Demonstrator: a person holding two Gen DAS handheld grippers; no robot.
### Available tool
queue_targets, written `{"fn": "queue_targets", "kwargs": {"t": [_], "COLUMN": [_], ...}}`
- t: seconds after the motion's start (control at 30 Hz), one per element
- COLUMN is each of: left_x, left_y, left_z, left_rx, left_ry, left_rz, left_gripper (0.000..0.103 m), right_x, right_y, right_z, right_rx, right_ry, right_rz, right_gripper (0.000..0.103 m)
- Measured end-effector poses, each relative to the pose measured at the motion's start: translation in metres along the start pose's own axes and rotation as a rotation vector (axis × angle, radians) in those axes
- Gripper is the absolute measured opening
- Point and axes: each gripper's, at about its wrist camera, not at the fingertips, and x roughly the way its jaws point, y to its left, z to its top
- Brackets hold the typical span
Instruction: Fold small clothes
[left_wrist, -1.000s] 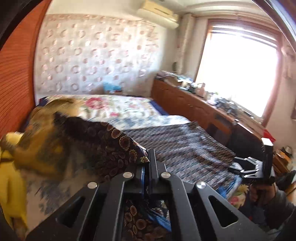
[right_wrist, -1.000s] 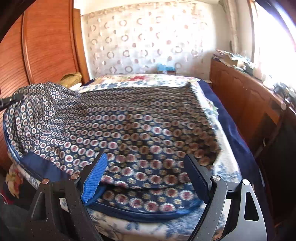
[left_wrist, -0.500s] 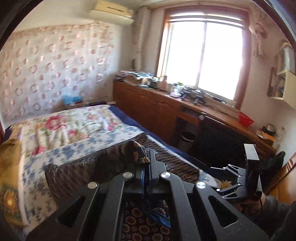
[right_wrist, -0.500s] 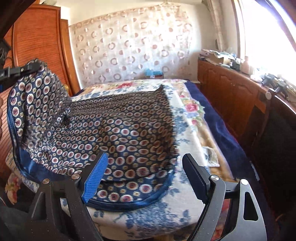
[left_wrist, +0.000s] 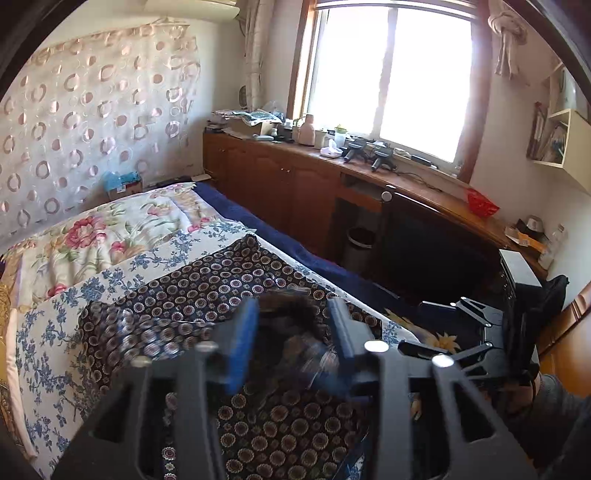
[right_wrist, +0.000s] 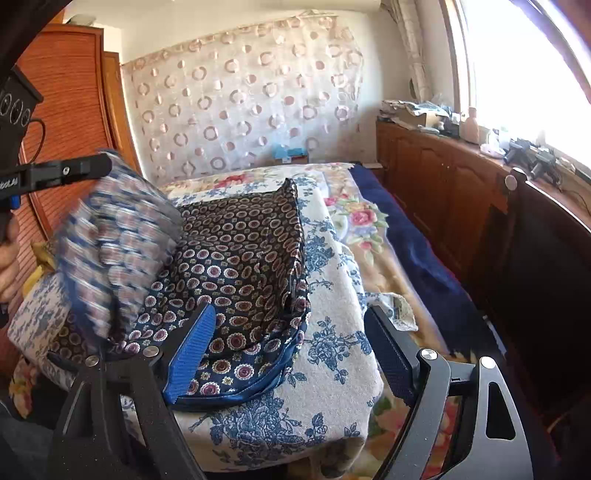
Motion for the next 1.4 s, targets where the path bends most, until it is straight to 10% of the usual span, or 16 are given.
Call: {"fn": "queue_targets", "kwargs": {"t": [0.8, 1.4], "left_x": [-0.075, -0.098], "left_y": [0.087, 0.117], "left_z": [-0.095, -0.122], "left_rx": [-0.136, -0.188], "left_ry": [0.010, 0.010], "left_rz": [0.255, 0.302], "left_gripper": [0.045, 0.045], "right_x": [0.040, 0.144], "right_y": [0.076, 0.207], "right_z": [0.041, 0.053], "right_rx": [-0.152, -0.470], "right_ry": [0.004, 0.231], "right_rz": [0.099, 0.305], "right_gripper": [0.082, 0.081]}}
